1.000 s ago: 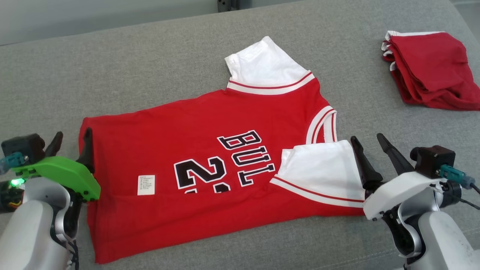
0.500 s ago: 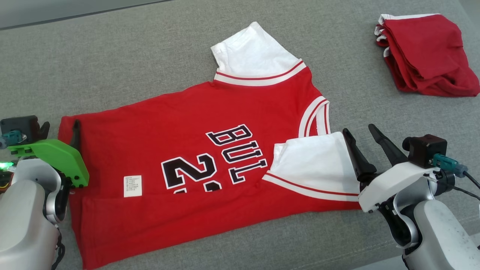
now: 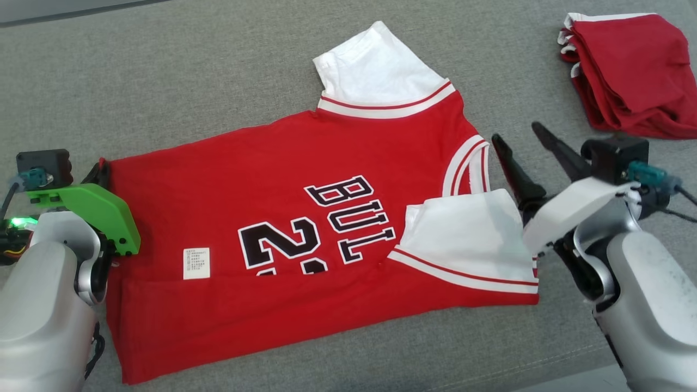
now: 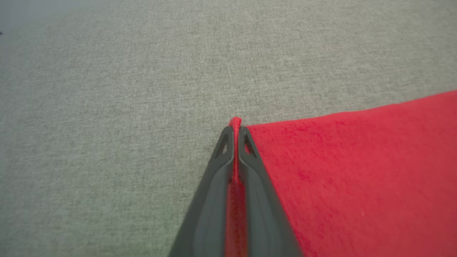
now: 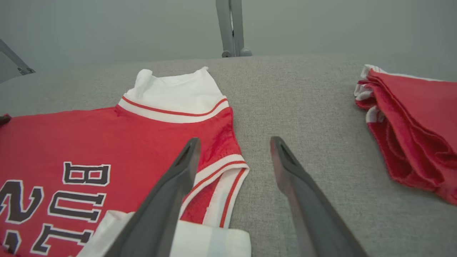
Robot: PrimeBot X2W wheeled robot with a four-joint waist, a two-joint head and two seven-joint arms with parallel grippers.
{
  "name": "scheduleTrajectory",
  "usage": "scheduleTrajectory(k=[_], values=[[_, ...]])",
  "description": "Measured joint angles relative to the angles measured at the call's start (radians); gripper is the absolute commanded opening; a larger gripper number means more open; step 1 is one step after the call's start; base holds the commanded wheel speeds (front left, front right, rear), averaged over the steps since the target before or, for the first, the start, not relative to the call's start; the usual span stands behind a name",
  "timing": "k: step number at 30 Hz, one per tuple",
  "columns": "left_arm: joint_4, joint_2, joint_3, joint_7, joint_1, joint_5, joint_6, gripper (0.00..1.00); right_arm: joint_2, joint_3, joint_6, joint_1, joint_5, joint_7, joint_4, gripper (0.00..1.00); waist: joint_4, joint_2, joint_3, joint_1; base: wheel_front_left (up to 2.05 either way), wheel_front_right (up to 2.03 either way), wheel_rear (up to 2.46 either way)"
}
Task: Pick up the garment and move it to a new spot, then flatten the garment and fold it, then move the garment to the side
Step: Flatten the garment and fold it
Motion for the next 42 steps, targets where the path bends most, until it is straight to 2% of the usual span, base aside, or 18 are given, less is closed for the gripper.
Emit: scheduleTrajectory(k=[7, 16, 25, 32, 33, 34, 36, 38, 39, 42], values=[[-0.044, -0.044, -0.005, -0.108, -0.019, -0.001, -0.01, 0.0, -0.025, 0.031, 0.0, -0.202, -0.01, 0.041, 0.1, 1.0, 0.055, 0.0, 0.012, 0.0001, 0.0, 0.0, 0.0], [-0.162, -0.124, -0.045, -0.246, -0.007, 0.026, -0.004, 0.0, -0.074, 0.06, 0.0, -0.462, -0.029, 0.132, 0.381, 1.0, 0.184, 0.0, 0.044, 0.0001, 0.0, 0.0, 0.0], [-0.205, -0.214, -0.105, -0.287, -0.02, 0.043, -0.002, 0.0, -0.111, 0.06, 0.0, -0.632, -0.057, 0.178, 0.623, 1.0, 0.323, 0.0, 0.106, 0.0001, 0.0, 0.0, 0.0], [-0.197, -0.239, -0.114, -0.309, -0.036, 0.045, -0.001, 0.0, -0.104, 0.092, 0.0, -0.699, -0.056, 0.199, 0.723, 1.0, 0.383, 0.0, 0.167, 0.0, 0.0, 0.0, 0.0], [-0.195, -0.24, -0.115, -0.31, -0.037, 0.045, -0.001, 0.0, -0.105, 0.1, 0.0, -0.715, -0.056, 0.202, 0.731, 0.98, 0.388, 0.0, 0.175, 0.0, 0.0, 0.0, 0.0], [-0.192, -0.241, -0.115, -0.31, -0.04, 0.045, -0.001, 0.0, -0.104, 0.105, -0.001, -0.722, -0.056, 0.201, 0.736, 0.81, 0.391, 0.0, 0.18, 0.0, 0.0, 0.0, 0.0], [-0.187, -0.242, -0.115, -0.314, -0.042, 0.045, -0.001, 0.0, -0.104, 0.12, -0.001, -0.733, -0.054, 0.194, 0.744, 0.39, 0.396, 0.0, 0.188, 0.0, 0.0, 0.0, 0.0], [-0.182, -0.243, -0.116, -0.318, -0.045, 0.044, -0.001, 0.0, -0.101, 0.139, -0.001, -0.741, -0.045, 0.191, 0.751, 0.21, 0.395, 0.0, 0.191, 0.0, 0.0, 0.0, 0.0], [-0.18, -0.243, -0.116, -0.318, -0.047, 0.043, -0.001, 0.0, -0.098, 0.148, 0.0, -0.744, -0.042, 0.186, 0.755, 0.0, 0.393, 0.0, 0.191, 0.0, 0.0, 0.0, 0.0], [-0.174, -0.239, -0.113, -0.319, -0.053, 0.041, 0.0, 0.0, -0.094, 0.168, 0.001, -0.749, -0.03, 0.163, 0.763, 0.0, 0.382, 0.0, 0.189, 0.0, 0.0, 0.0, 0.0]])
